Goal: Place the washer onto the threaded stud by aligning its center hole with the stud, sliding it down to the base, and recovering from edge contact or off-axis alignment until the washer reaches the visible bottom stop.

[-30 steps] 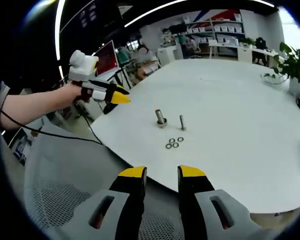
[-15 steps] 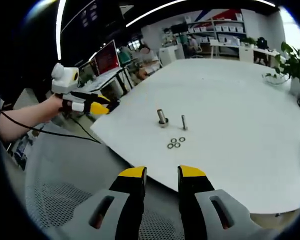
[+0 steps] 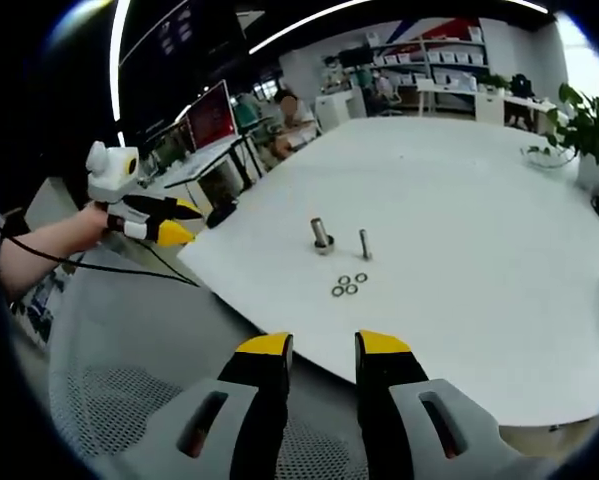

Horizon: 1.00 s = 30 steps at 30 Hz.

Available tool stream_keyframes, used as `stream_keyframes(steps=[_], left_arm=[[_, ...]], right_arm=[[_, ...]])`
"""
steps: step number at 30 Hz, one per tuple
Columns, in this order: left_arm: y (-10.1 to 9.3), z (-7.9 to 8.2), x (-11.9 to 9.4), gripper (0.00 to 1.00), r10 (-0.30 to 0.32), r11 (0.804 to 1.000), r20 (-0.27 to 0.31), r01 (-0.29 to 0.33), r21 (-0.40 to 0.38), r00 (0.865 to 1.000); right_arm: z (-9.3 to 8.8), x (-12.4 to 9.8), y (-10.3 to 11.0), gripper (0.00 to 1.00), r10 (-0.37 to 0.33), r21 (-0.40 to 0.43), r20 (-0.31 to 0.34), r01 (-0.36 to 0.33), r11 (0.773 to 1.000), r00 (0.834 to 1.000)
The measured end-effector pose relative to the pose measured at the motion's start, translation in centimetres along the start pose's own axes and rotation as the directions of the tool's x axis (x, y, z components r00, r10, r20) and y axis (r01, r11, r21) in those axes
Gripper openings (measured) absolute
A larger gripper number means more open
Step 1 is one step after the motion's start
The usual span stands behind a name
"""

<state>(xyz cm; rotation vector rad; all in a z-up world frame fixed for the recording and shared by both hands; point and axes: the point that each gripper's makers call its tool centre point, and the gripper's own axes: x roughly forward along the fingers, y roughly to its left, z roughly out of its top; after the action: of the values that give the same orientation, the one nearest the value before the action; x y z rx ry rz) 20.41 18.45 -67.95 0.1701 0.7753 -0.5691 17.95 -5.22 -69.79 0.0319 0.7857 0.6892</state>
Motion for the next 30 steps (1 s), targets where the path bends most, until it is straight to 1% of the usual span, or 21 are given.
stream_keyframes(steps=[4,7,10,12,15,17,19,20,21,23,26,30], left_arm=[[-0.1,-0.6,-0.5,0.41,0.011,1.0,0.01,-0.011,-0.013,1.0],[-0.4,-1.2,-0.2,0.41,0.007,1.0,0.006,-0.007,-0.03,1.0],[-0.6,-1.4,0.0,0.41,0.013,1.0,-0.007,-0.013,0.001,1.0],[-0.8,-1.4,0.2,0.4,0.013,1.0,-0.006,-0.013,0.019,1.0],[-1.0,-1.9,0.3,0.39,0.017,0.997,-0.028,-0.015,0.074,0.999],[-0.9,-2.1,0.4,0.37,0.016,0.998,-0.042,-0.013,0.065,0.999],[-0.8,-1.8,0.2,0.36,0.019,0.998,-0.026,-0.017,0.056,0.999],[-0.8,-1.3,0.0,0.36,0.017,0.999,0.001,-0.017,0.047,1.0],[-0.7,-1.0,-0.1,0.36,0.013,0.999,0.015,-0.013,0.038,1.0],[-1.0,-0.6,-0.3,0.36,-0.011,1.0,0.037,0.01,0.03,0.999],[-1.6,-0.3,-0.3,0.36,-0.028,0.999,0.048,0.027,0.039,0.998],[-2.1,-0.8,-0.4,0.34,-0.042,0.998,0.035,0.041,0.052,0.998]], right_arm=[[-0.1,0.1,0.1,0.27,0.006,-0.006,-0.006,-0.006,1.0,1.0],[-0.4,0.2,0.2,0.28,0.011,-0.013,-0.026,-0.011,1.0,1.0],[-0.5,0.2,0.4,0.28,0.014,-0.02,-0.029,-0.015,1.0,0.999],[-0.3,0.0,0.1,0.28,0.004,-0.006,-0.013,-0.004,1.0,1.0],[-0.2,0.0,0.1,0.28,0.0,0.0,-0.008,0.0,1.0,1.0],[-0.3,0.1,0.2,0.28,0.003,-0.01,-0.015,-0.003,1.0,1.0],[-0.3,0.1,0.2,0.28,0.002,-0.009,-0.016,-0.002,1.0,1.0],[-0.3,0.1,0.1,0.28,0.0,-0.005,-0.013,0.0,1.0,1.0],[-0.3,0.1,0.0,0.28,-0.001,-0.003,-0.012,0.001,1.0,1.0],[-0.2,0.1,0.0,0.28,-0.003,-0.001,-0.008,0.003,1.0,1.0],[-0.2,0.0,0.0,0.28,-0.004,-0.003,-0.006,0.004,1.0,1.0],[-0.1,-0.1,-0.1,0.28,-0.008,0.003,0.004,0.008,1.0,1.0]])
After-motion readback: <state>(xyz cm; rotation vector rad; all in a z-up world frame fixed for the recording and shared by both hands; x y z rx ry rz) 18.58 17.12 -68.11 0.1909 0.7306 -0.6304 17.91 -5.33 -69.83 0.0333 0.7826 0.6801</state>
